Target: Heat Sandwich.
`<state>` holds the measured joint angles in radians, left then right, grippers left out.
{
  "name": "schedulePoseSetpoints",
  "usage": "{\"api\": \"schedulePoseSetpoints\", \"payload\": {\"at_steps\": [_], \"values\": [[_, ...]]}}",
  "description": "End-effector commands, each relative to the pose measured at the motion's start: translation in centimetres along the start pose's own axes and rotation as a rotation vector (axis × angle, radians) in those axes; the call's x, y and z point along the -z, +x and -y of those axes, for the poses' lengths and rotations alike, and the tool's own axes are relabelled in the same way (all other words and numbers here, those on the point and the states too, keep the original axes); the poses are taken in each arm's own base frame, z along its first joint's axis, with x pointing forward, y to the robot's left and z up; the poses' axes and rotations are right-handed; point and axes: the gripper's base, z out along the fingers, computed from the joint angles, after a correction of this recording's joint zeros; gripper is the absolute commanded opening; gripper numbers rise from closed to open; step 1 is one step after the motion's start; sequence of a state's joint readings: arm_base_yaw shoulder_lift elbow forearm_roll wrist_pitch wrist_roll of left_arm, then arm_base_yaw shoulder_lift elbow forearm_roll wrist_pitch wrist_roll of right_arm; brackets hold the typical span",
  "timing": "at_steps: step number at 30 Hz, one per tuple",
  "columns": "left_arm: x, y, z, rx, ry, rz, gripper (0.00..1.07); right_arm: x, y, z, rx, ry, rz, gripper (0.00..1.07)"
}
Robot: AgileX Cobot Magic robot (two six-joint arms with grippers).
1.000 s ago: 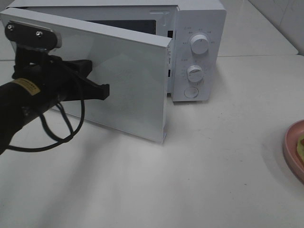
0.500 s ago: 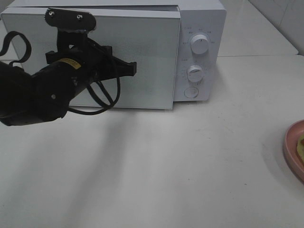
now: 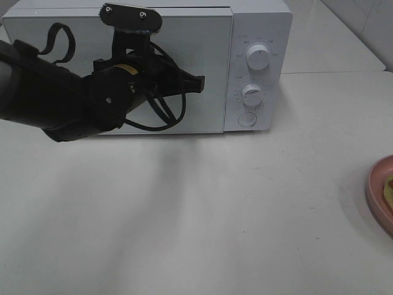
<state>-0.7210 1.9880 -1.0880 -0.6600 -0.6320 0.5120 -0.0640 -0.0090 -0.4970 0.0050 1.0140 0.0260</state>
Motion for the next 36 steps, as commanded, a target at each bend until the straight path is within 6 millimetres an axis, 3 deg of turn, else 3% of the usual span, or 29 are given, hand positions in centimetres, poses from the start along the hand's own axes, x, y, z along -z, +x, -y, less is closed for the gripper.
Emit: {"api": "schedulePoseSetpoints", "payload": {"at_steps": [1, 8, 18, 19, 21, 22, 23, 24, 26, 36], "values": [[-1.2, -1.4, -1.4, 0.034, -0.081, 0.055, 0.00, 0.2, 0.1, 0.0, 0.002, -0.005, 0.038, 0.76], [-1.0, -1.7, -2.4, 0.036, -0.086, 0.027, 0.00, 0.2, 0.1, -0.1, 0.002, -0.005, 0.038, 0.76], [4.2, -0.8, -1.6, 0.015, 0.006, -0.078, 0.00, 0.2, 0.1, -0.1, 0.002, -0.005, 0.038, 0.76], [5.1, -0.5, -1.4, 0.024, 0.061, -0.152, 0.01, 0.2, 0.1, -0.1, 0.002, -0.005, 0.038, 0.76], [6.0, -0.4, -1.1, 0.029, 0.122, -0.223, 0.17, 0.2, 0.1, -0.1, 0.002, -0.005, 0.038, 0.76], [6.5, -0.4, -1.0, 0.032, 0.152, -0.255, 0.30, 0.2, 0.1, -0.1, 0.002, -0.005, 0.038, 0.76], [6.5, -0.4, -1.0, 0.032, 0.152, -0.255, 0.30, 0.2, 0.1, -0.1, 0.002, -0.005, 0.038, 0.76], [7.6, -0.5, -0.9, 0.038, 0.195, -0.294, 0.64, 0.2, 0.1, -0.1, 0.002, -0.005, 0.038, 0.76], [8.5, -0.7, -0.9, 0.042, 0.235, -0.332, 1.00, 0.2, 0.1, -0.1, 0.002, -0.005, 0.038, 0.76], [12.4, -1.0, -0.2, -0.125, 0.479, -0.532, 0.98, 0.2, 0.1, -0.1, 0.002, -0.005, 0.038, 0.76]]}}
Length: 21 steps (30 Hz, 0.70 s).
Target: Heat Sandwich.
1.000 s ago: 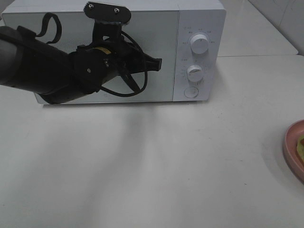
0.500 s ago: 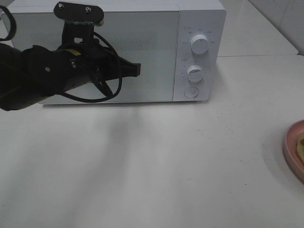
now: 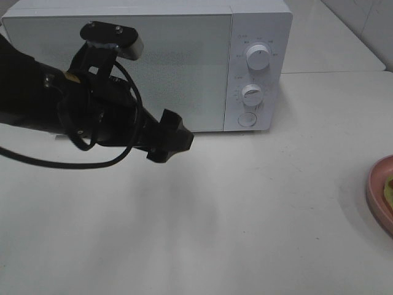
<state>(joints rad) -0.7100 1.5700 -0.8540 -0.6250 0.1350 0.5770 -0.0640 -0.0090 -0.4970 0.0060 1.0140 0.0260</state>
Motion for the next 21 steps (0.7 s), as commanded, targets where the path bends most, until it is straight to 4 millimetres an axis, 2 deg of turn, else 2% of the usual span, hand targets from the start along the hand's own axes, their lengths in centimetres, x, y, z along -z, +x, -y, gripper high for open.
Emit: {"api": "schedulePoseSetpoints", "payload": {"at_steps": [1, 6, 8, 10, 12, 13, 14, 16, 17, 18, 19, 20, 21], "values": [[0.9, 0.5, 0.7, -0.060, 0.056, -0.074, 0.98, 0.2, 0.1, 0.0, 0.003, -0.005, 0.038, 0.76], [2.3, 1.3, 0.1, -0.016, 0.094, -0.192, 0.97, 0.2, 0.1, 0.0, 0.003, -0.005, 0.038, 0.76], [3.3, 2.0, -1.6, 0.055, 0.081, -0.295, 0.97, 0.2, 0.1, 0.0, 0.003, -0.005, 0.038, 0.76], [3.7, 2.2, -2.2, 0.076, 0.069, -0.321, 0.97, 0.2, 0.1, 0.0, 0.003, -0.005, 0.038, 0.76], [4.7, 2.7, -3.8, 0.133, 0.036, -0.374, 0.97, 0.2, 0.1, 0.0, 0.003, -0.005, 0.038, 0.76], [6.0, 2.9, -5.1, 0.176, 0.005, -0.401, 0.97, 0.2, 0.1, 0.0, 0.003, -0.005, 0.038, 0.76], [6.0, 2.9, -5.1, 0.176, 0.005, -0.401, 0.97, 0.2, 0.1, 0.0, 0.003, -0.005, 0.038, 0.76], [7.4, 3.1, -6.5, 0.215, -0.024, -0.409, 0.97, 0.2, 0.1, 0.0, 0.003, -0.005, 0.038, 0.76], [8.9, 3.3, -7.5, 0.258, -0.044, -0.410, 0.97, 0.2, 0.1, 0.0, 0.003, -0.005, 0.038, 0.76], [9.8, 3.4, -7.9, 0.280, -0.055, -0.407, 0.97, 0.2, 0.1, 0.0, 0.003, -0.005, 0.038, 0.76], [9.8, 3.4, -7.9, 0.280, -0.055, -0.407, 0.97, 0.2, 0.1, 0.0, 0.003, -0.005, 0.038, 0.76], [10.7, 3.4, -8.3, 0.301, -0.069, -0.397, 0.97, 0.2, 0.1, 0.0, 0.003, -0.005, 0.038, 0.76], [12.5, 3.5, -8.8, 0.343, -0.095, -0.377, 0.97, 0.2, 0.1, 0.0, 0.003, -0.005, 0.038, 0.76]]}}
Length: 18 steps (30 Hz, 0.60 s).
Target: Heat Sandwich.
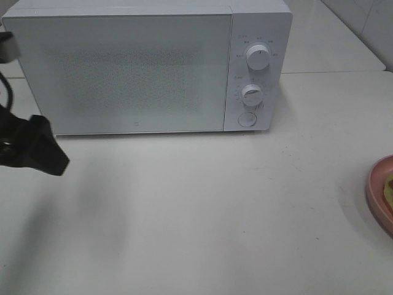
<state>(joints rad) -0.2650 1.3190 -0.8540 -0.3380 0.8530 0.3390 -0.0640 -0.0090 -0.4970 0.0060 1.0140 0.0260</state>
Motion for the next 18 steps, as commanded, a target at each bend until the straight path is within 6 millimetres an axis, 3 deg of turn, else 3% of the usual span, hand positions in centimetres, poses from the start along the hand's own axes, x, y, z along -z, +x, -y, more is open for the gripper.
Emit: {"api": "schedulePoseSetpoints", "payload": {"at_steps": [1, 9, 10, 18], "values": [[2.7, 1.2, -1.2, 0.085, -0.025, 0.023, 0.97, 0.2, 0.1, 0.0, 0.003, -0.005, 0.038, 0.76], [7.9, 4.3, -2.4, 0.264, -0.156, 0.096, 0.97, 0.2, 0.1, 0.0, 0.003, -0.005, 0.038, 0.76], [9.2, 5.3, -2.2, 0.285, -0.203, 0.120, 0.97, 0.2, 0.1, 0.0, 0.003, -0.005, 0.038, 0.76], [13.1, 8.7, -0.5, 0.296, -0.324, 0.244, 0.97, 0.2, 0.1, -0.1, 0.002, -0.005, 0.038, 0.76]]}}
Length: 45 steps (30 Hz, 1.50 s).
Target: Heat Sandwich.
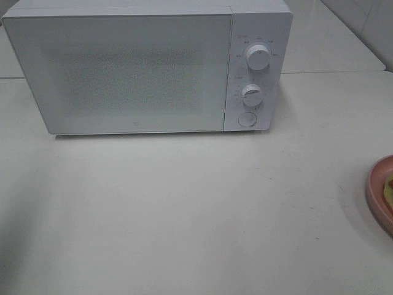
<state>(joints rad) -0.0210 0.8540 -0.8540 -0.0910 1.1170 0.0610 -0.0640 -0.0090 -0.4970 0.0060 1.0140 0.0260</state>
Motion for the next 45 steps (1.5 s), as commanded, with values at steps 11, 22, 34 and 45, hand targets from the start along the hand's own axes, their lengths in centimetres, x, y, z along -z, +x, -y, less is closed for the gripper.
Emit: {"api": "schedulePoseSetpoints", "payload": {"at_steps": [11, 22, 34, 45], "values": [[5.9, 7.6, 0.4, 0.003, -0.032, 0.312, 0.97, 0.2, 0.1, -0.1, 0.002, -0.005, 0.038, 0.76], [2.3, 12.4, 0.1, 0.004, -0.049, 0.370, 0.97, 0.2, 0.1, -0.1, 0.002, -0.005, 0.038, 0.76], [3.7, 15.1, 0.4, 0.003, -0.032, 0.583, 0.97, 0.2, 0.1, -0.1, 0.002, -0.005, 0.038, 0.76], [3.7, 15.2, 0.4, 0.003, -0.030, 0.586, 0.97, 0.2, 0.0, -0.1, 0.002, -0.005, 0.033, 0.76]]}}
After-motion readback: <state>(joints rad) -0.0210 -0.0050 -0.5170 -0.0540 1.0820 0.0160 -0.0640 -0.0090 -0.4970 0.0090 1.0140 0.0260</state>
